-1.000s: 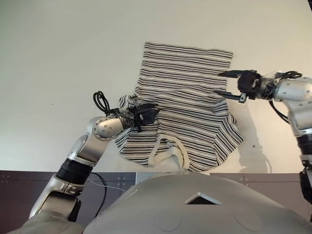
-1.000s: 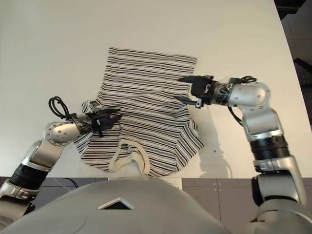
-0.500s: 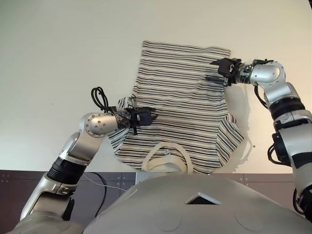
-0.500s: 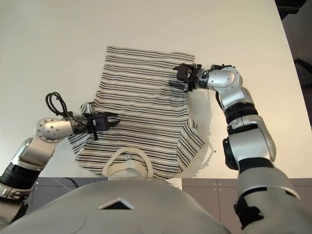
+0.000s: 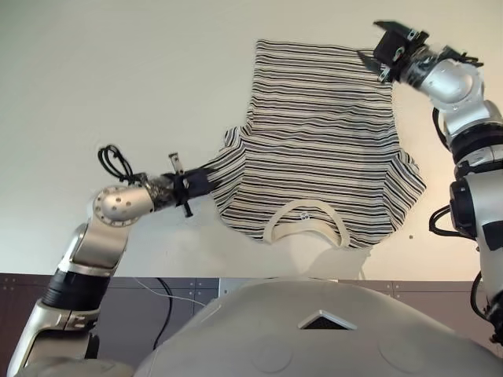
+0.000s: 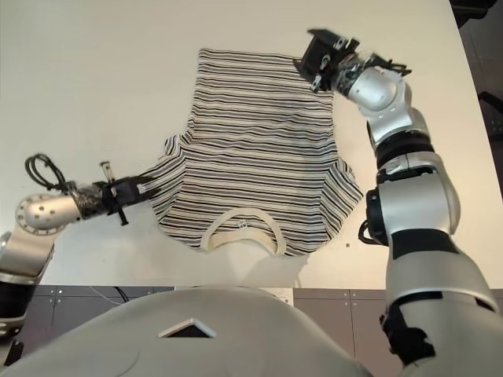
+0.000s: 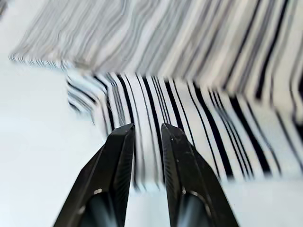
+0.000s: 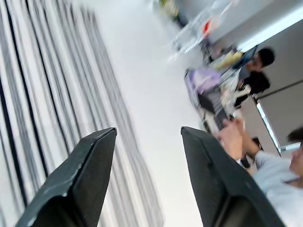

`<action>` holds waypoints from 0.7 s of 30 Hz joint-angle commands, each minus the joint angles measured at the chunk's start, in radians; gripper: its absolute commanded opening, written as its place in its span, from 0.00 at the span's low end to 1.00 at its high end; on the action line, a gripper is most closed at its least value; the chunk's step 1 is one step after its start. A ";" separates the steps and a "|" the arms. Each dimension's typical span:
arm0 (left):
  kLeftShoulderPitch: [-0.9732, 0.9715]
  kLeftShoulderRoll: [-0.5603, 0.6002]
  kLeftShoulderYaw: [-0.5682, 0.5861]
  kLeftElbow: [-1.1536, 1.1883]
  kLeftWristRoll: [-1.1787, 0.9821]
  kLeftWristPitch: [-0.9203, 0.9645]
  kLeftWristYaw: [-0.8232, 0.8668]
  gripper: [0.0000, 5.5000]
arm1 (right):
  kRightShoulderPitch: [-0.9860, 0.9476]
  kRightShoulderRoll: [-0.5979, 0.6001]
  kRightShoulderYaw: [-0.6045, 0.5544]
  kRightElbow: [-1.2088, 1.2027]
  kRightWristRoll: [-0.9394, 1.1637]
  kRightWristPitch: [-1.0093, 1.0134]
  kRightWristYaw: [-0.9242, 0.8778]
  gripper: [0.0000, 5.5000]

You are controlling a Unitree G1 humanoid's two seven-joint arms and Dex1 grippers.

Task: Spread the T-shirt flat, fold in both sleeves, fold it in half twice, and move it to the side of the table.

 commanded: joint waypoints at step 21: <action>0.312 -0.067 0.404 -0.209 -0.472 0.382 0.148 0.19 | 0.960 -0.234 -0.524 -1.108 0.386 0.500 0.051 0.46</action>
